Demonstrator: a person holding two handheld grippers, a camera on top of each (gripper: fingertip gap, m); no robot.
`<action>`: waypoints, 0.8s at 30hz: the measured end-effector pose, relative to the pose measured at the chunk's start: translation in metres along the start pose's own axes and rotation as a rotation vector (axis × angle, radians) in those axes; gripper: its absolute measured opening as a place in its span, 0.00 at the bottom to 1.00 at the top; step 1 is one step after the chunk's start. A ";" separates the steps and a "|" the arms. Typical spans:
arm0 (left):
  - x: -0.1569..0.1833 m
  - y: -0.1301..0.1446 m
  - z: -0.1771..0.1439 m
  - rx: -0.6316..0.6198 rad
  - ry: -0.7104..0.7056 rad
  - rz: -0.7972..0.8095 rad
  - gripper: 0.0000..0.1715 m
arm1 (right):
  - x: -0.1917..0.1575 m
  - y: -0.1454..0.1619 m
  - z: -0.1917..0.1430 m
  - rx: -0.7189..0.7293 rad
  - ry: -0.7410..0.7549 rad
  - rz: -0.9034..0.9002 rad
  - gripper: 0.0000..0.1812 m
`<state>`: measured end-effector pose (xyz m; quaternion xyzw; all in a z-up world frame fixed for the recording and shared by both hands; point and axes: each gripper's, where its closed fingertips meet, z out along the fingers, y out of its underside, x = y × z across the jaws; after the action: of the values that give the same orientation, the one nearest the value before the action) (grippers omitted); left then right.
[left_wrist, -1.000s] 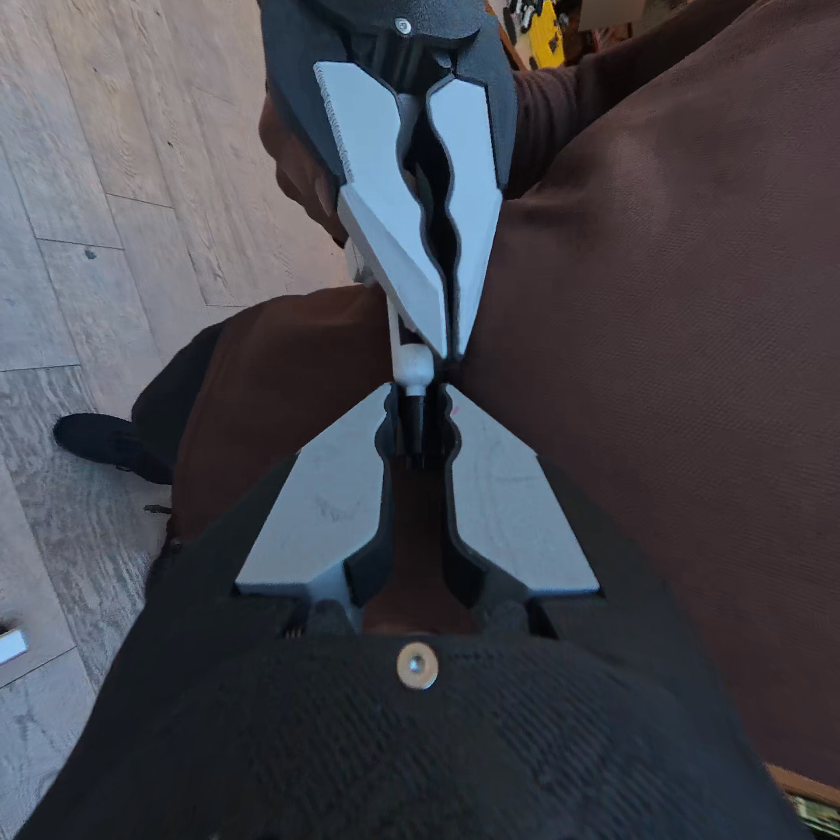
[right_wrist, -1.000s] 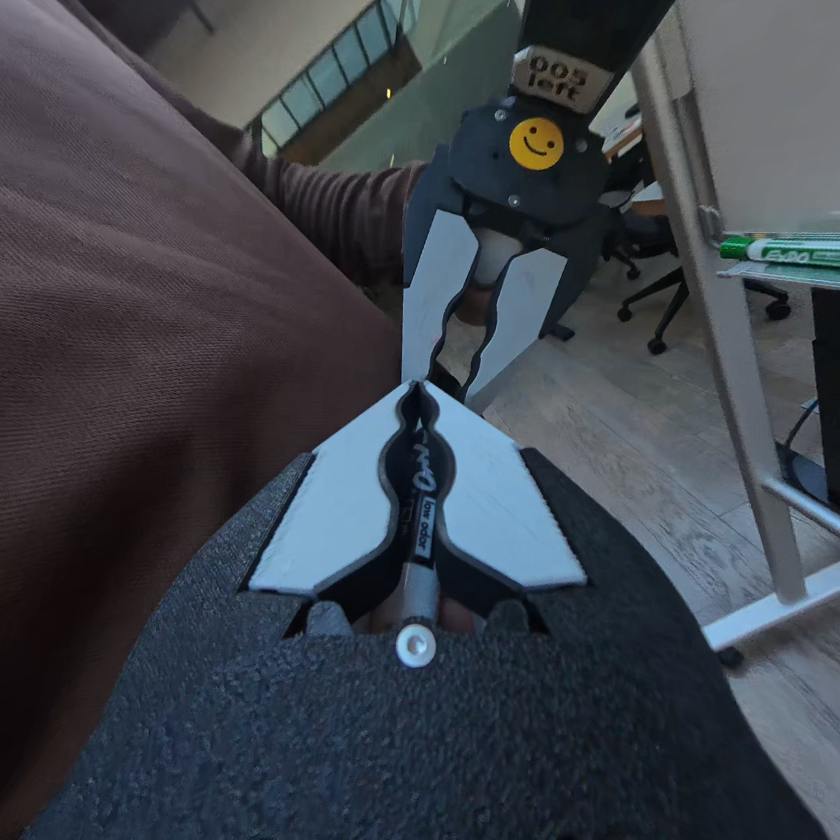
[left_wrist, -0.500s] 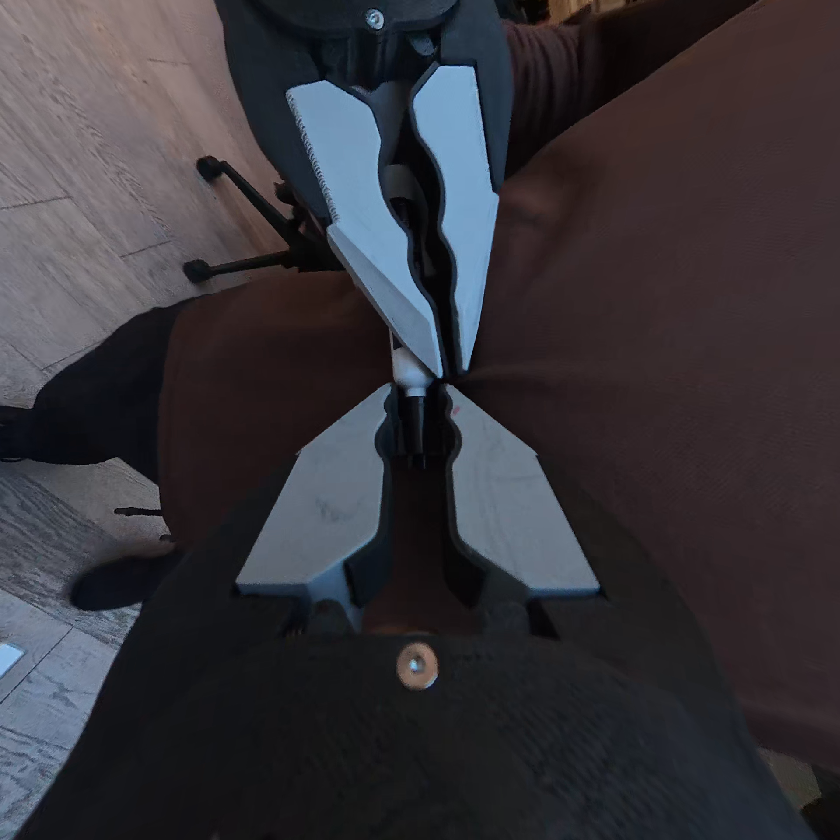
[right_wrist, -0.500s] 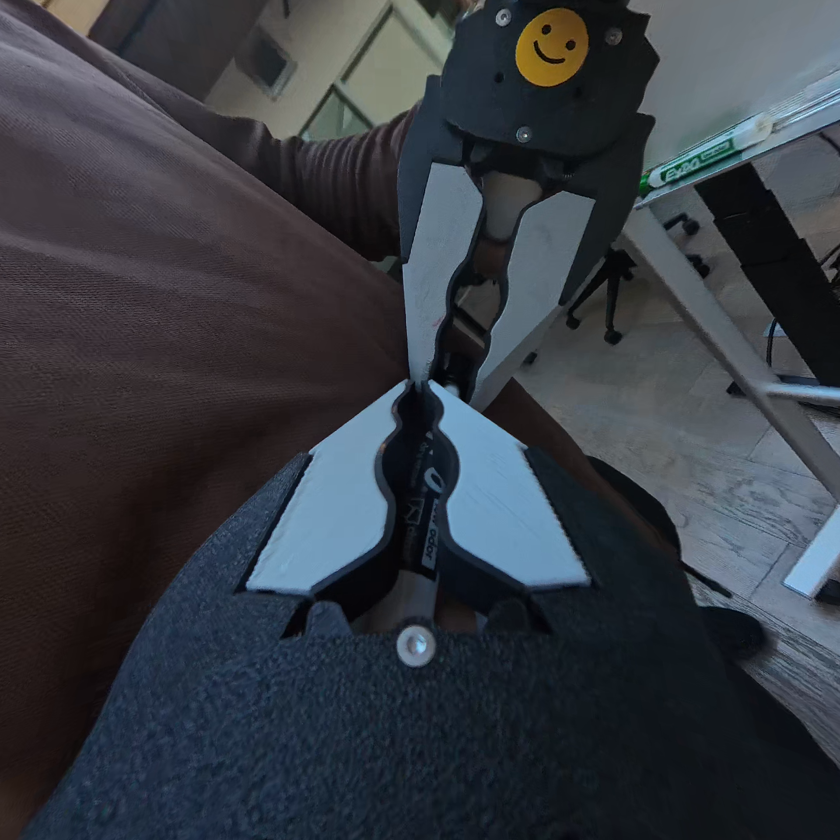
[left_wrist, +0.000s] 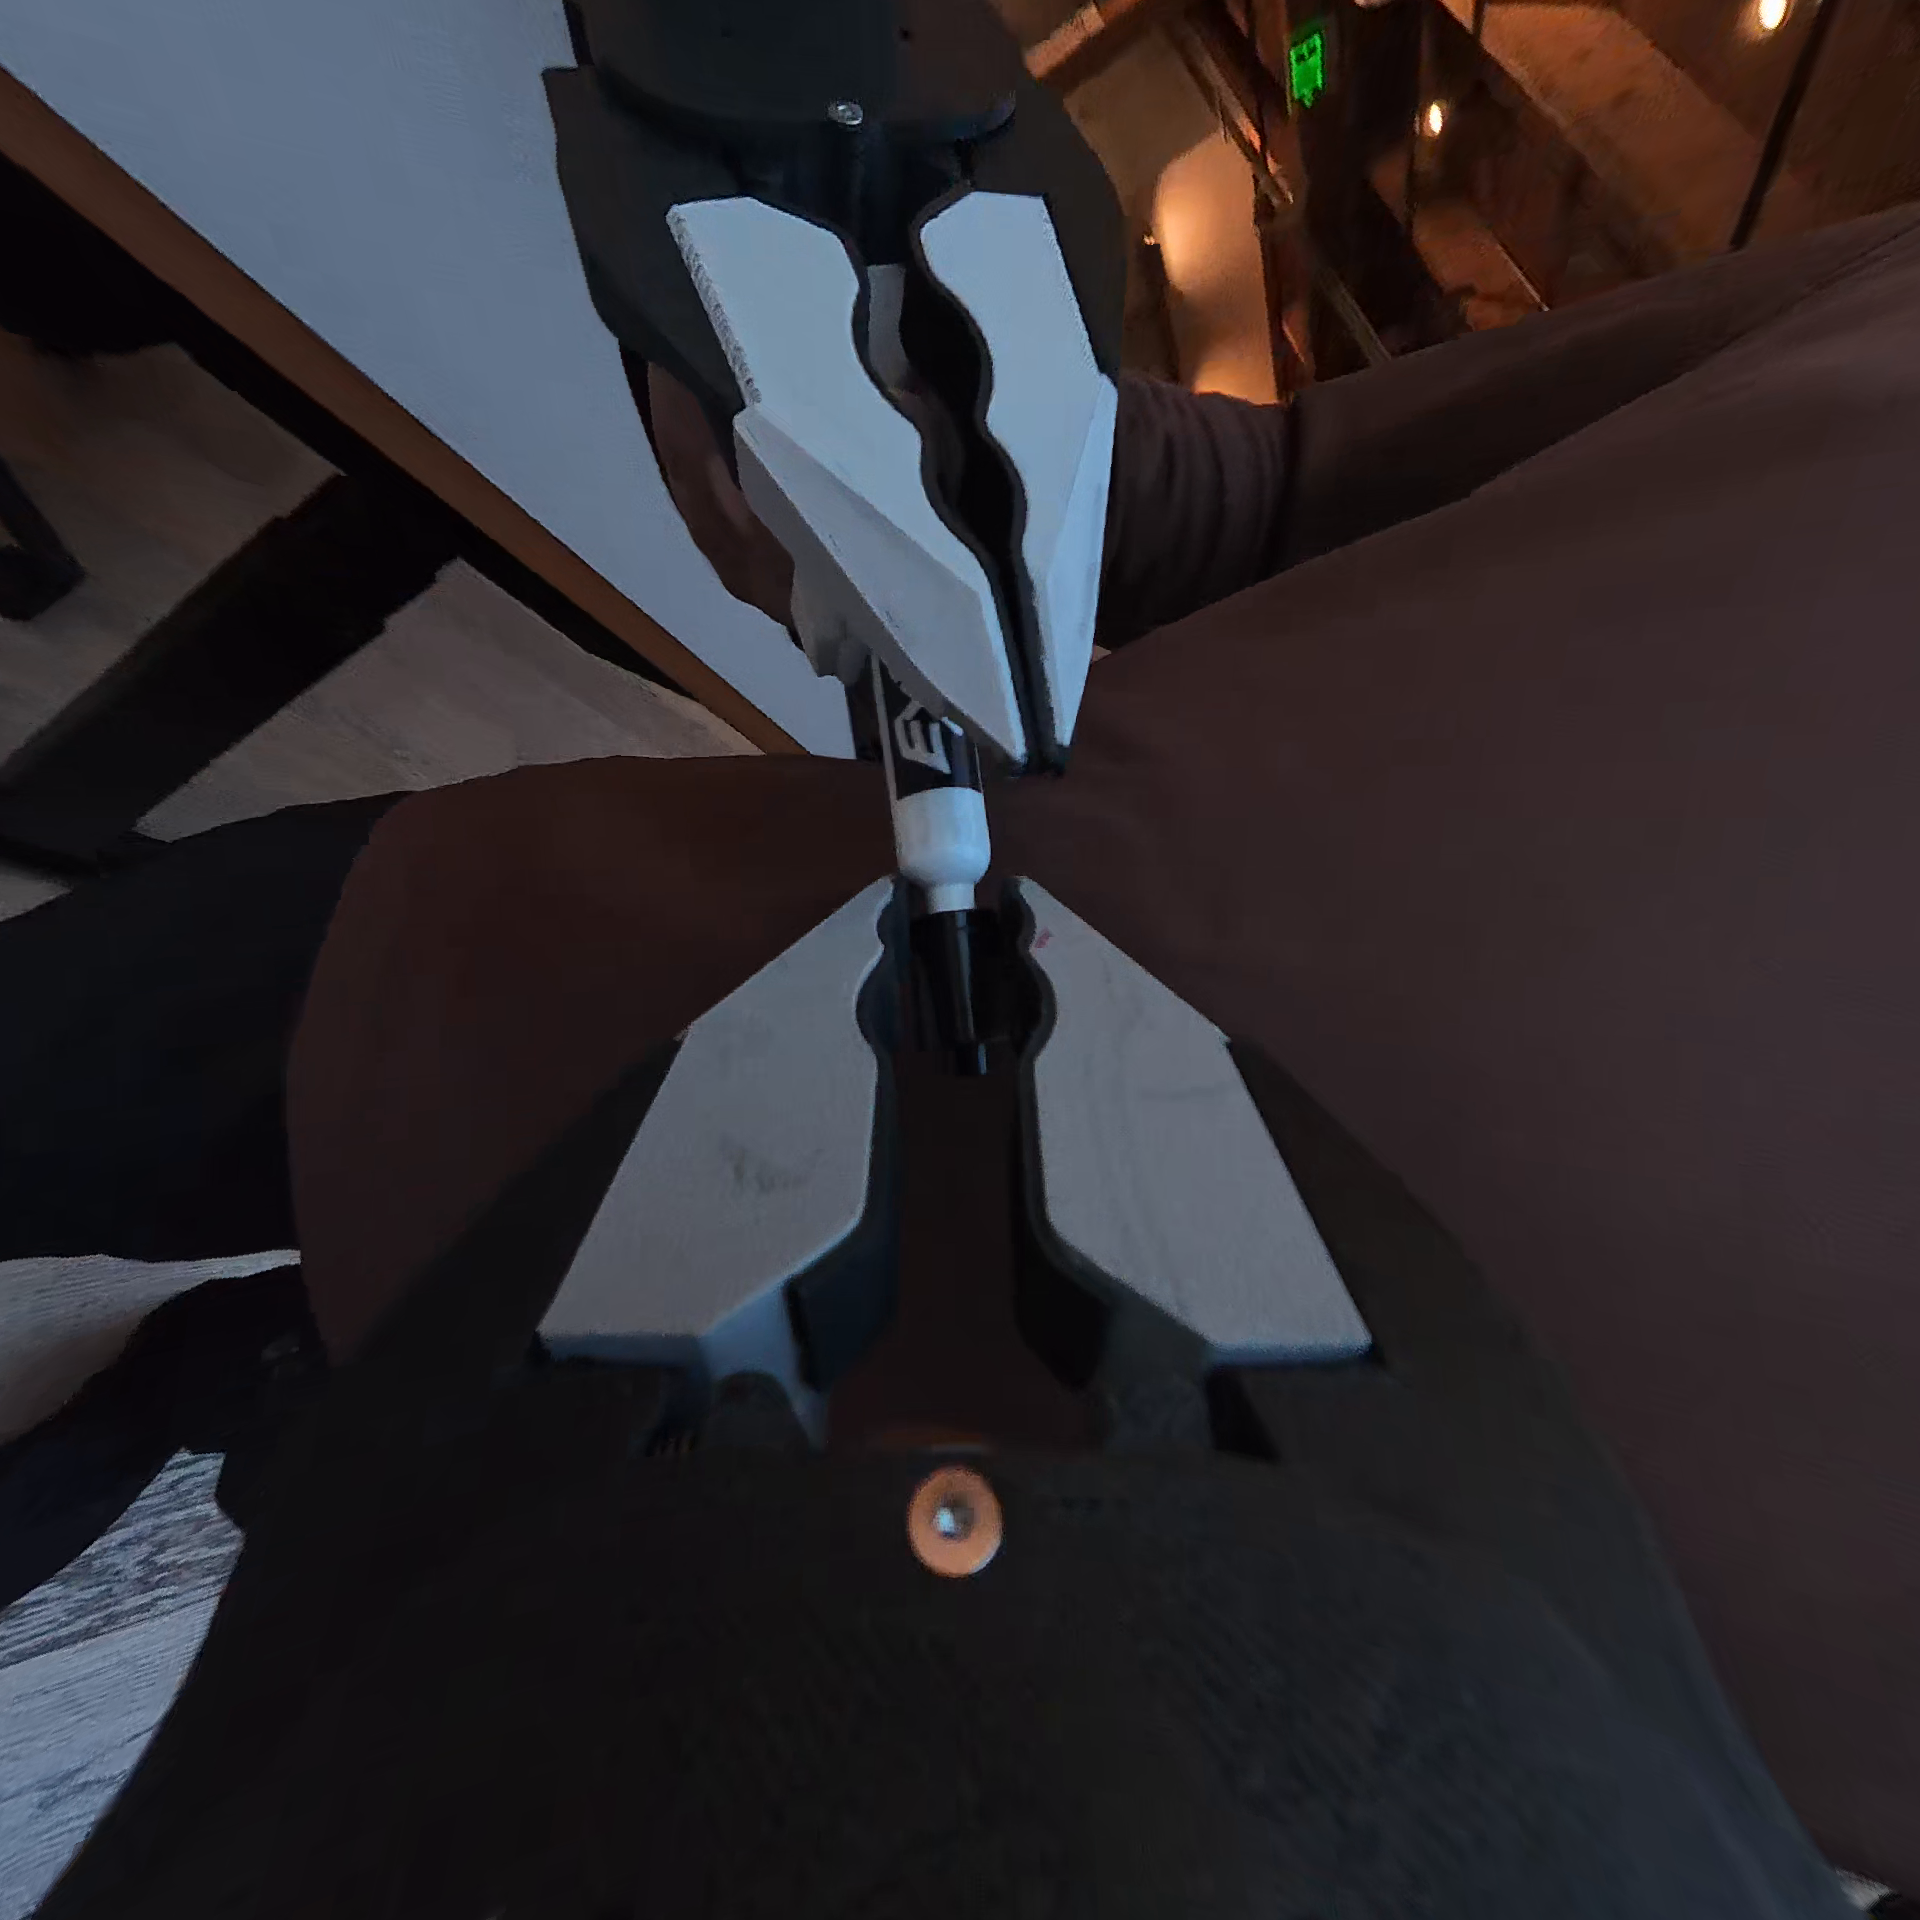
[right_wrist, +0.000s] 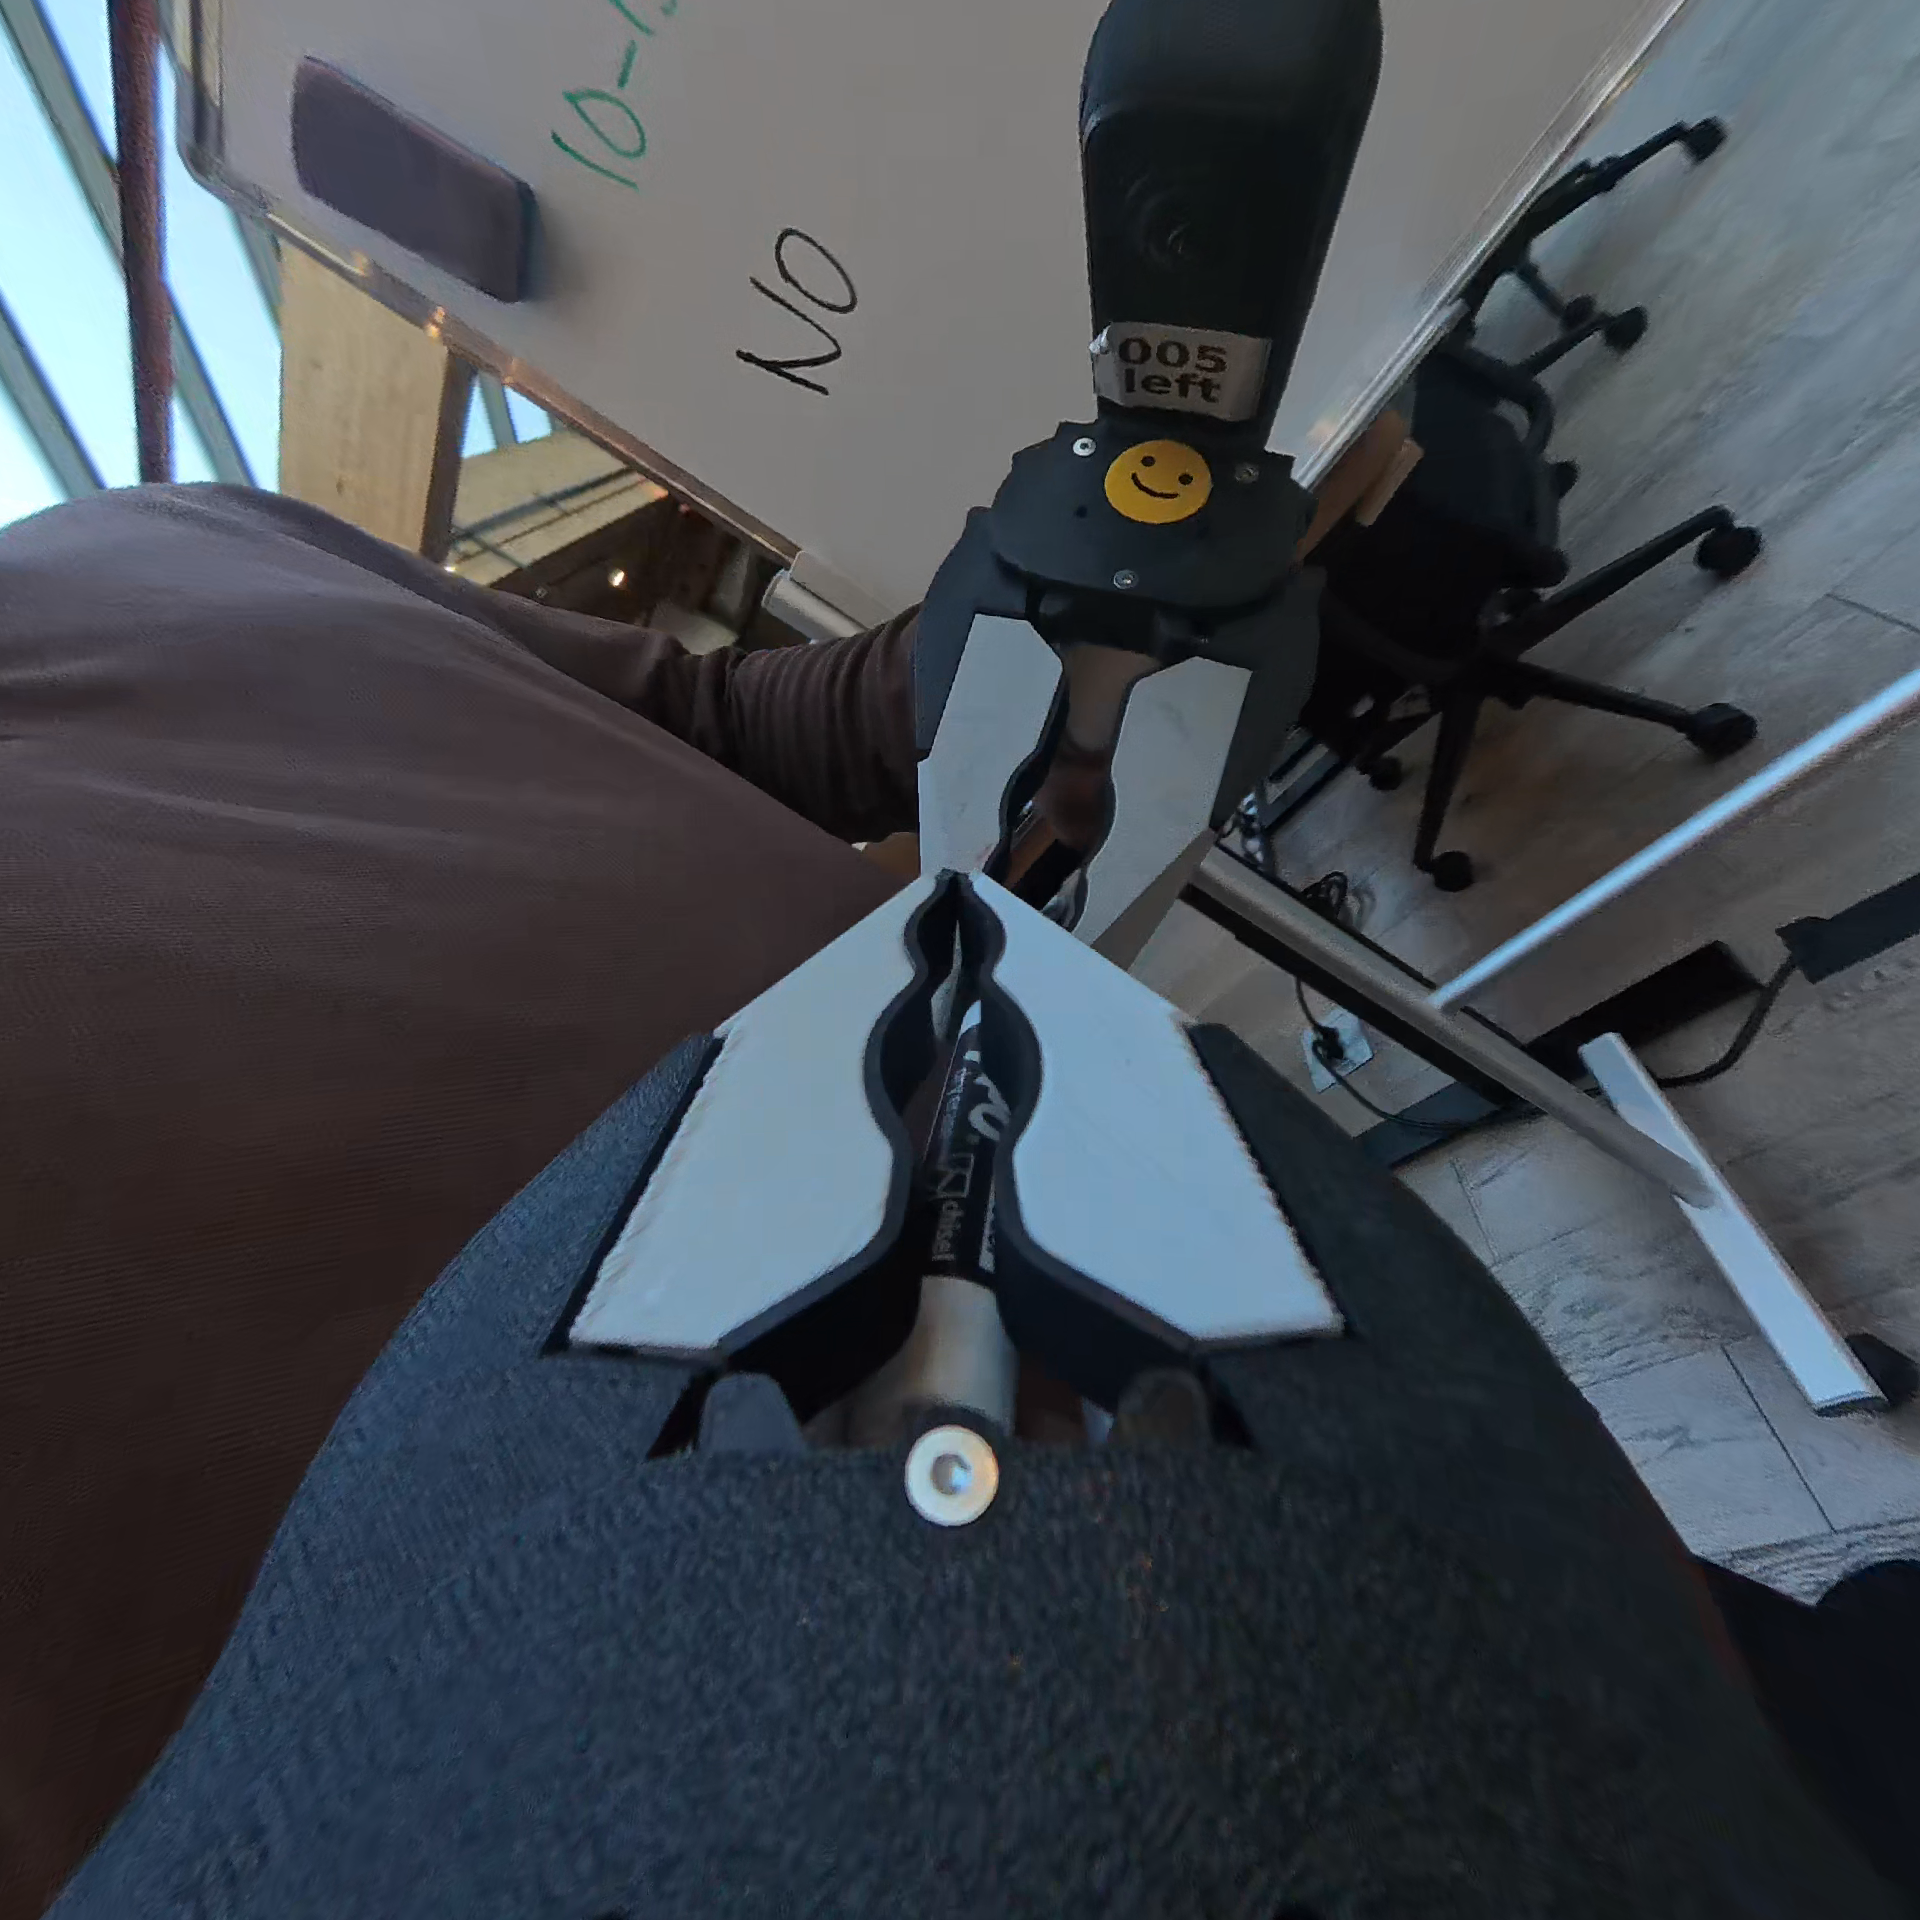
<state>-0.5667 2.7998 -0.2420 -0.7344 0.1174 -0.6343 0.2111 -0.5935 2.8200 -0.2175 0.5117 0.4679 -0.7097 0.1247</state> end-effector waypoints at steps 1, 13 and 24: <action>0.002 0.001 0.012 -0.031 0.022 0.008 0.08 | -0.005 0.008 -0.009 0.032 0.032 -0.001 0.00; -0.029 -0.043 0.150 -0.246 0.096 -0.021 0.07 | -0.015 0.071 -0.161 0.293 0.446 -0.071 0.00; -0.134 -0.111 0.322 -0.700 -0.092 0.006 0.08 | 0.025 0.143 -0.358 0.433 0.390 -0.122 0.00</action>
<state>-0.2841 3.0090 -0.3431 -0.7896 0.3202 -0.5214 -0.0465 -0.2927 3.0349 -0.3296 0.6240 0.3509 -0.6874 -0.1224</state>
